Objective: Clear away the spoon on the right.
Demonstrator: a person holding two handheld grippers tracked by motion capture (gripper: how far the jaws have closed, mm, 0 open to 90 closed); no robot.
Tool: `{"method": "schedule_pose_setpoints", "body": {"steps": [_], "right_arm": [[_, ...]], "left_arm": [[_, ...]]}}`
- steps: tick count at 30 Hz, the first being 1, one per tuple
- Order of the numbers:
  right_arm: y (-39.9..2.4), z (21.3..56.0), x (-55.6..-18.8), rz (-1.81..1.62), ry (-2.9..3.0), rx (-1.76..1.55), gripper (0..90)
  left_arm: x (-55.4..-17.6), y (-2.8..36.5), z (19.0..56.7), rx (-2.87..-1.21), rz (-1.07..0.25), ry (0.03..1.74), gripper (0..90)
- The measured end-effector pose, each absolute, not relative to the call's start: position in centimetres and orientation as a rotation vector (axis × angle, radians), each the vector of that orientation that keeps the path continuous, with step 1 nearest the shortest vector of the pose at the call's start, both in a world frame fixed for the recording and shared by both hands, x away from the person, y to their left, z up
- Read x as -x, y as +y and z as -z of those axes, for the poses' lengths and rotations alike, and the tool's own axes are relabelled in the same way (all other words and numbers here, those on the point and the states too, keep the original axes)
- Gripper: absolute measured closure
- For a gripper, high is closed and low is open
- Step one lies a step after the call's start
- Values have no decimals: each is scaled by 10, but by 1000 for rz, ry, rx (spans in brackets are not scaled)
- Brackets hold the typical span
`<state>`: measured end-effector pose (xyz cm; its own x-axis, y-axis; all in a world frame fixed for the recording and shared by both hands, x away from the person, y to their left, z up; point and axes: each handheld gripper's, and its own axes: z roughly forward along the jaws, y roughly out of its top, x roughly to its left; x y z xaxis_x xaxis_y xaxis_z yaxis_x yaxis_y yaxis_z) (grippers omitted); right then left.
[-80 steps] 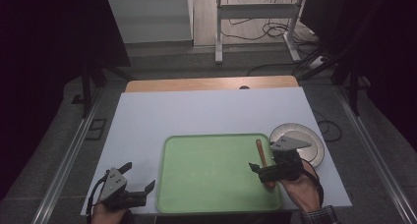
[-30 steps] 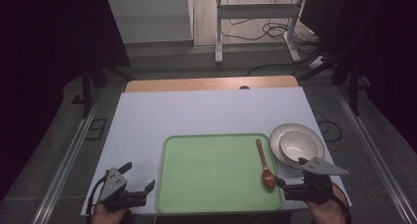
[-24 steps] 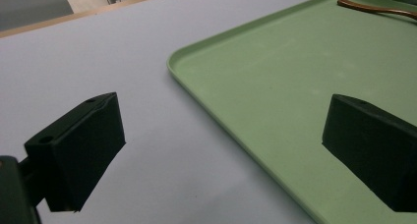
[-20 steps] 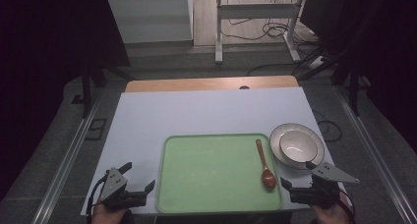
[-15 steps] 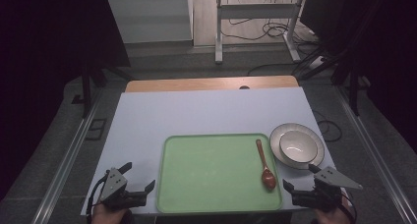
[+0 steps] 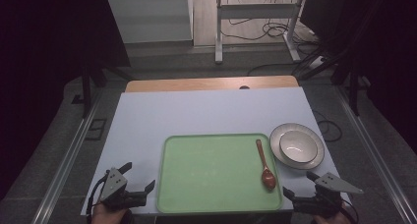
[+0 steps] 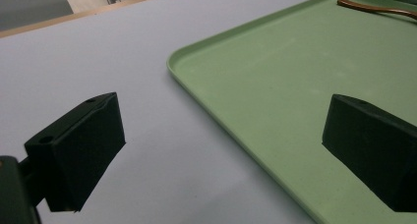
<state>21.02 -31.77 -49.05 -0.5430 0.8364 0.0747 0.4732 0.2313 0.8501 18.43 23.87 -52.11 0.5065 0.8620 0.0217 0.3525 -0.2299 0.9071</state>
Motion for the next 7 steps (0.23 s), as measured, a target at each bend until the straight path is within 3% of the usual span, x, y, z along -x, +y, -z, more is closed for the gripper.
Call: {"method": "schedule_pose_setpoints", "body": {"steps": [7], "right_arm": [[-315, 492, -212, -1216, 2144, -1200, 0]], "left_arm": [[-185, 238, 521, -1808, -679, 1016, 22]]}}
